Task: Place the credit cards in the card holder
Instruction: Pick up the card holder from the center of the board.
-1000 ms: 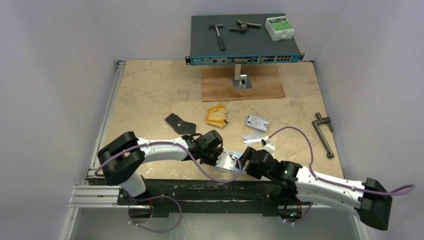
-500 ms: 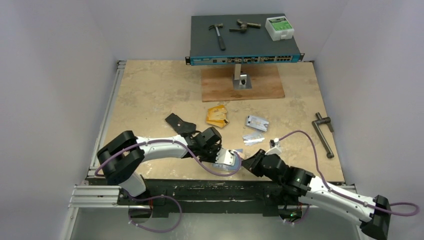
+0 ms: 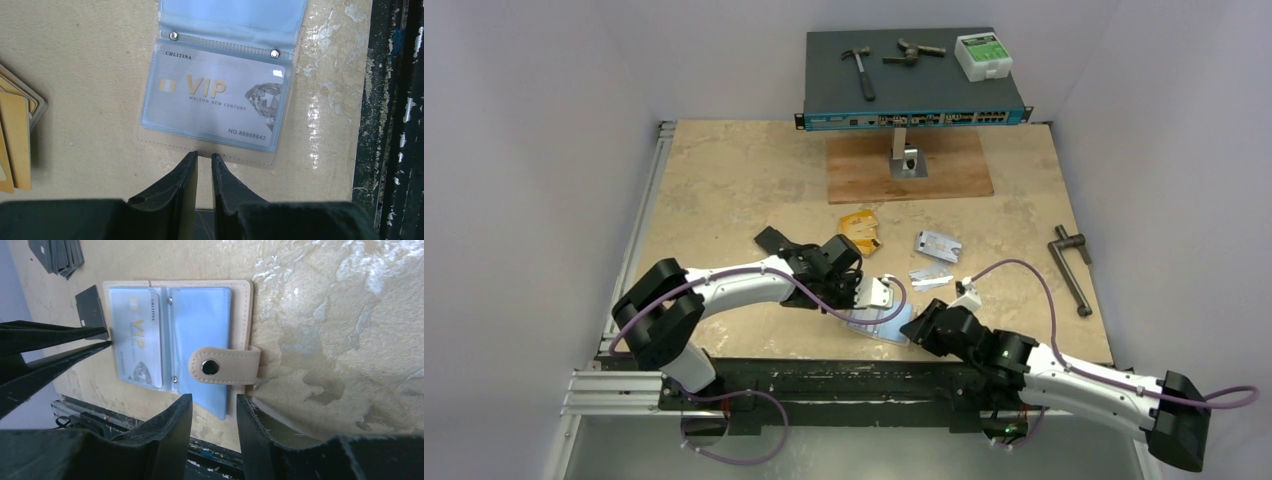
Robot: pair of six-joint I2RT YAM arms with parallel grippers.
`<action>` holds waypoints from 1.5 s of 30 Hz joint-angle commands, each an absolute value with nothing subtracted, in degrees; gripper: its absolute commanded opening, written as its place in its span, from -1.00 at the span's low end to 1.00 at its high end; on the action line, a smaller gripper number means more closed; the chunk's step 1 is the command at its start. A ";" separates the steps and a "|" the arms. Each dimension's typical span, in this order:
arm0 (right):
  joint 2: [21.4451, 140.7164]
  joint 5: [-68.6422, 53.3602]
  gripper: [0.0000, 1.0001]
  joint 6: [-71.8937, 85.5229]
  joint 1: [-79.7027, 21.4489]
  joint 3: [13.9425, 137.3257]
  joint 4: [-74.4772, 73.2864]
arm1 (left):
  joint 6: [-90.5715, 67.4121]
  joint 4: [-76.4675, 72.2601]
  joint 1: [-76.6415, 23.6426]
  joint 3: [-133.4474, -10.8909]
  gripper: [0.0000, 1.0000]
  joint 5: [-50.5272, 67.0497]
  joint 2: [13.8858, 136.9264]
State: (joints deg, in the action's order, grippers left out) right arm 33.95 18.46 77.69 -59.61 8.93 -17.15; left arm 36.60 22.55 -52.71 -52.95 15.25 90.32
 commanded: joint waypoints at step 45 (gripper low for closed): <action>47.44 29.60 0.27 78.69 -59.85 17.18 -25.40 | 36.08 24.04 -52.84 -57.22 -0.76 13.99 91.69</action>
State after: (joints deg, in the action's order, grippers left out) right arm 39.66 24.99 79.48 -59.61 12.16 -20.03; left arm 36.23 24.86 -53.10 -55.57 13.19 91.88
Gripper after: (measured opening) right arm 0.622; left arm 0.124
